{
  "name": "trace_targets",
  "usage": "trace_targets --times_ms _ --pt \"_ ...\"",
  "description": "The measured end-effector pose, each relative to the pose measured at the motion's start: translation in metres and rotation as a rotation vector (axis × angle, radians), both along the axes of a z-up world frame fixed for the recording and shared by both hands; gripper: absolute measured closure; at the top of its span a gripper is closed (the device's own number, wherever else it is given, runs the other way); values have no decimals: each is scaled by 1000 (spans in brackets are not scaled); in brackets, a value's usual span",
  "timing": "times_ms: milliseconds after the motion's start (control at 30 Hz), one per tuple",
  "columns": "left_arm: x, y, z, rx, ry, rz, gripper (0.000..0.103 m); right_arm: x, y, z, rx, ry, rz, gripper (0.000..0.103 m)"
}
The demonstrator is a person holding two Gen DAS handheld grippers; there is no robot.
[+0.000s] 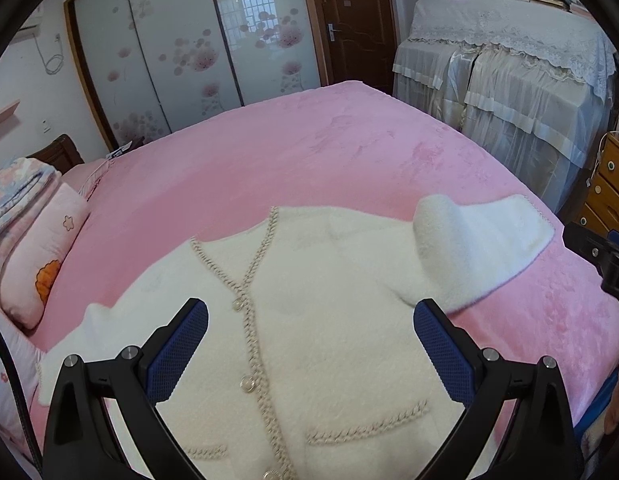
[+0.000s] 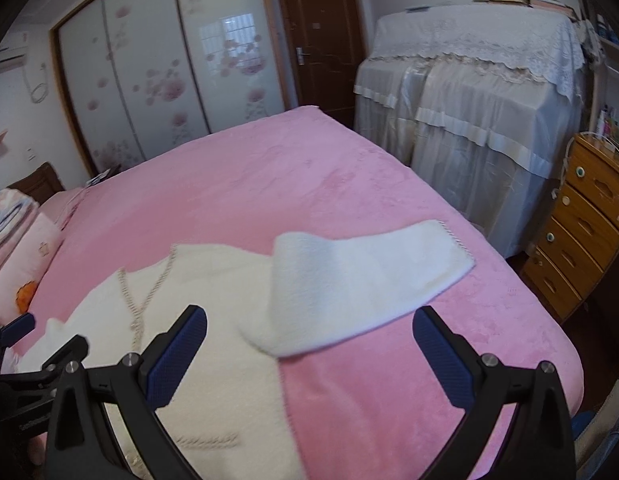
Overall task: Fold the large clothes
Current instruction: 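Move the right tool to the sleeve nearest it and grasp its cuff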
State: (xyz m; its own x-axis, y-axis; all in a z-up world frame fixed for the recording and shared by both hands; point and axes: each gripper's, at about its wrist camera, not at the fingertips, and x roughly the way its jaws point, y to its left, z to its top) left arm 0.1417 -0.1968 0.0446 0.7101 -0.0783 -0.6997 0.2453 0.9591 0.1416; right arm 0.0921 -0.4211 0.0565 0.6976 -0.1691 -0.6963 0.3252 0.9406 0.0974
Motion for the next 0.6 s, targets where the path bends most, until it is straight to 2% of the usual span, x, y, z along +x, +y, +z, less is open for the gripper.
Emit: trace_targets --times_ms 200,333,600 --pt "34 -31 -21 -9 12 -3 1 30 -69 -50 59 69 -126 2" --pt "58 -48 -38 -25 18 16 1 44 -115 -86 125 111 -199 13" --pt "97 -75 -77 -13 48 43 1 61 -183 -145 307 139 -330 14"
